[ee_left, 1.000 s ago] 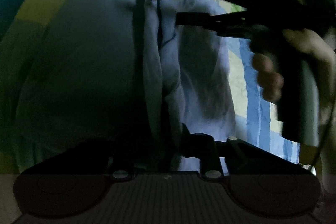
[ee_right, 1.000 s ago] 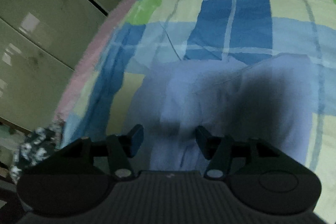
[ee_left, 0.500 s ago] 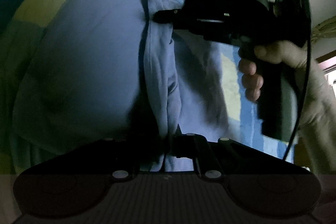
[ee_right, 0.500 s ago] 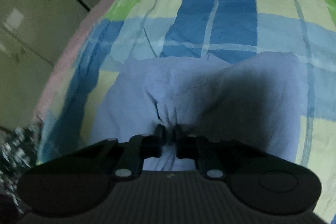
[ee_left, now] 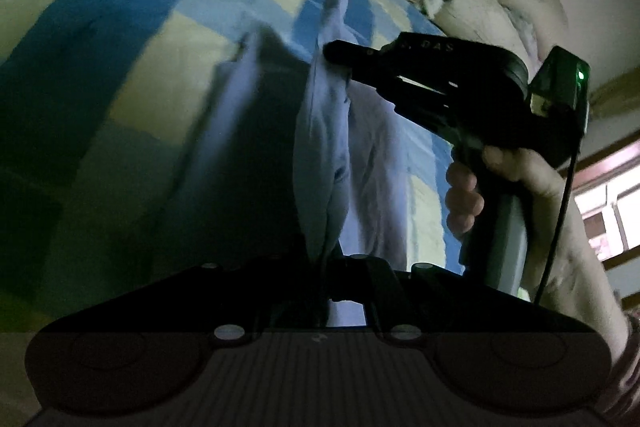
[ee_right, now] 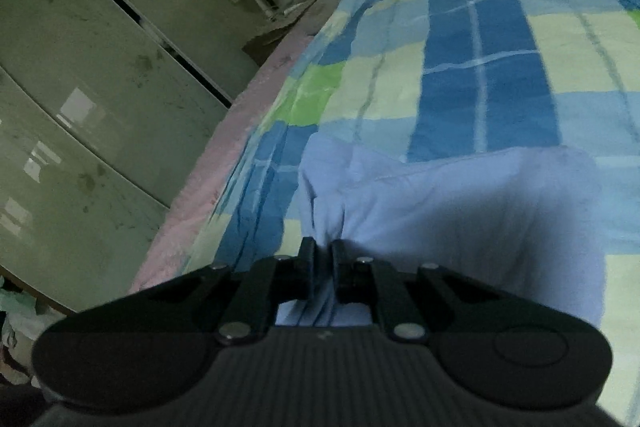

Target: Fold clothes

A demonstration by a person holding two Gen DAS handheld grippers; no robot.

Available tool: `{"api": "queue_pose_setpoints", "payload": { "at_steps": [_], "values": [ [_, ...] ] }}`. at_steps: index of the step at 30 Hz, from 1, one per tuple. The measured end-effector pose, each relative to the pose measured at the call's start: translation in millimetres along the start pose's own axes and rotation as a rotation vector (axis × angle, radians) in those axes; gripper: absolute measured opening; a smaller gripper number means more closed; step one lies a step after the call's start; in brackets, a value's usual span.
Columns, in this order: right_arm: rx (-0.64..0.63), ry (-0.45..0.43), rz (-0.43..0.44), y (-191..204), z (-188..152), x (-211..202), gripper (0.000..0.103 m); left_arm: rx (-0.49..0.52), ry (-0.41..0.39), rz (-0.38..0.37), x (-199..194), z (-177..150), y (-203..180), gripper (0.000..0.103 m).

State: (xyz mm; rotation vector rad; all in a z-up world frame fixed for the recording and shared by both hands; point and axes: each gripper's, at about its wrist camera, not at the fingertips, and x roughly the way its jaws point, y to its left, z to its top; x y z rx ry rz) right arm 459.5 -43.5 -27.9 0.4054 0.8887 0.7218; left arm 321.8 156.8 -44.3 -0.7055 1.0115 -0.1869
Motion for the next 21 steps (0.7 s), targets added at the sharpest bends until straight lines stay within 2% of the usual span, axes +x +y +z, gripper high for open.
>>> {"api": "queue_pose_setpoints", "payload": {
  "at_steps": [4, 9, 13, 16, 18, 20, 21],
  "values": [
    [-0.024, 0.020, -0.034, 7.6, -10.1, 25.4, 0.010, -0.062, 0.048, -0.043, 1.5, -5.4, 28.8, 0.011],
    [-0.045, 0.041, -0.080, 6.4, -22.7, 42.6, 0.010, -0.106, 0.072, -0.058, 14.9, -0.4, 48.1, 0.012],
    [-0.045, 0.060, -0.089, 3.8, -27.7, 51.8, 0.011, -0.085, 0.089, -0.039, 21.3, -5.7, 54.0, 0.013],
    [-0.027, 0.066, -0.090, 1.3, -30.3, 53.3, 0.013, -0.086, 0.090, -0.032, 23.0, -4.4, 54.3, 0.022],
    [-0.018, 0.067, -0.088, 1.1, -30.2, 52.0, 0.013, -0.087, 0.084, -0.021, 24.2, -2.9, 52.2, 0.024],
    [-0.011, 0.070, -0.086, 2.5, -29.8, 49.4, 0.016, -0.075, 0.075, -0.012, 22.0, -3.3, 49.3, 0.035],
    [-0.012, 0.073, -0.084, 4.0, -29.3, 48.0, 0.021, -0.068, 0.070, -0.004, 20.5, -3.6, 47.0, 0.039]
  ]
}}
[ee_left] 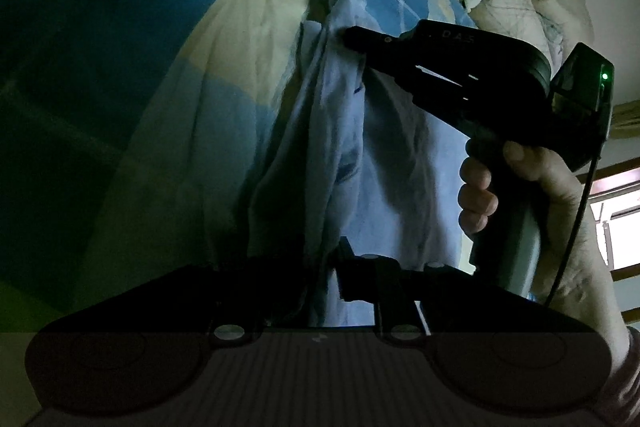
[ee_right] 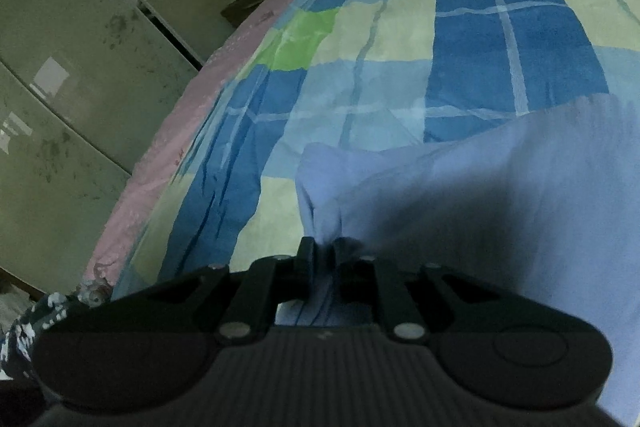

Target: Fold clothes

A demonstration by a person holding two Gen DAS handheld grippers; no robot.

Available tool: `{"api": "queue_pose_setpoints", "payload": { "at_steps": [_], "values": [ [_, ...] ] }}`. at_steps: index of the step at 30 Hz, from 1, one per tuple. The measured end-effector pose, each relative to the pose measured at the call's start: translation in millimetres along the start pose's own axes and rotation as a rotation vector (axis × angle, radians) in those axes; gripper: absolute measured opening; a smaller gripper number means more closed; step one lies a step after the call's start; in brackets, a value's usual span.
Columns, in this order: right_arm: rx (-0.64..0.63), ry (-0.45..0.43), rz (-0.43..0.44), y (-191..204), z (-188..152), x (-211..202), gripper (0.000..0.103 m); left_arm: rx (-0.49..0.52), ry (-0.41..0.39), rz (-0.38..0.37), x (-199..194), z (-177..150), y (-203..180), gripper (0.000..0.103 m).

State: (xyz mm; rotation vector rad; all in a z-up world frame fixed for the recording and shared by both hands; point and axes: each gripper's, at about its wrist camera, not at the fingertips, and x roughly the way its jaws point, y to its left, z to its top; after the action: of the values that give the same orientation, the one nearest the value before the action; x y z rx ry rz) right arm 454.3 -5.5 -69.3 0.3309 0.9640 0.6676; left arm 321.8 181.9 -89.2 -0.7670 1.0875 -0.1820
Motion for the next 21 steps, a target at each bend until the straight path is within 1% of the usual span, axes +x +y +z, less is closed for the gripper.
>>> {"api": "queue_pose_setpoints", "payload": {
  "at_steps": [1, 2, 3, 5, 6, 7, 8, 10, 12, 14, 17, 20, 21],
  "values": [
    [-0.002, 0.000, 0.002, 1.4, 0.1, -1.7, 0.027, 0.002, -0.004, -0.002, -2.5, -0.9, -1.7, 0.048],
    [-0.006, -0.001, 0.004, 2.9, 0.1, -4.3, 0.029, 0.006, -0.012, -0.004, -6.0, -2.1, -3.7, 0.052],
    [-0.008, -0.003, 0.008, 3.9, 0.0, -6.8, 0.033, 0.010, -0.019, -0.001, -10.4, -4.1, -4.5, 0.059],
    [-0.011, -0.007, 0.016, 5.1, -0.5, -12.4, 0.033, 0.019, -0.027, 0.005, -14.8, -6.0, -6.0, 0.069],
    [-0.010, -0.009, 0.018, 5.3, -1.0, -15.3, 0.034, 0.029, -0.034, 0.011, -18.5, -7.3, -8.3, 0.071],
    [-0.010, -0.009, 0.020, 5.5, -1.3, -18.0, 0.037, 0.030, -0.039, 0.020, -22.6, -10.2, -8.1, 0.079],
    [-0.011, -0.009, 0.020, 5.4, -2.3, -21.3, 0.038, 0.035, -0.046, 0.037, -25.1, -11.7, -8.8, 0.081],
    [-0.014, -0.015, 0.016, 5.0, -5.2, -27.8, 0.042, 0.045, -0.058, 0.066, -29.7, -14.3, -9.3, 0.083],
    [-0.026, -0.020, 0.013, 4.6, -8.9, -34.7, 0.044, 0.041, -0.064, 0.089, -35.4, -18.9, -7.2, 0.084],
    [-0.034, -0.024, 0.009, 2.9, -12.2, -41.1, 0.045, 0.034, -0.054, 0.098, -37.4, -24.1, -4.5, 0.084],
    [-0.072, -0.037, -0.027, -0.6, -20.3, -55.3, 0.047, 0.019, -0.039, 0.118, -34.6, -33.1, -1.5, 0.084],
    [-0.173, -0.084, -0.133, -6.1, -39.7, -79.9, 0.052, -0.005, -0.043, 0.121, -32.7, -40.1, 1.6, 0.085],
    [-0.201, -0.100, -0.169, -9.1, -47.9, -87.7, 0.054, -0.035, -0.058, 0.112, -31.3, -43.1, 3.5, 0.085]
  ]
}}
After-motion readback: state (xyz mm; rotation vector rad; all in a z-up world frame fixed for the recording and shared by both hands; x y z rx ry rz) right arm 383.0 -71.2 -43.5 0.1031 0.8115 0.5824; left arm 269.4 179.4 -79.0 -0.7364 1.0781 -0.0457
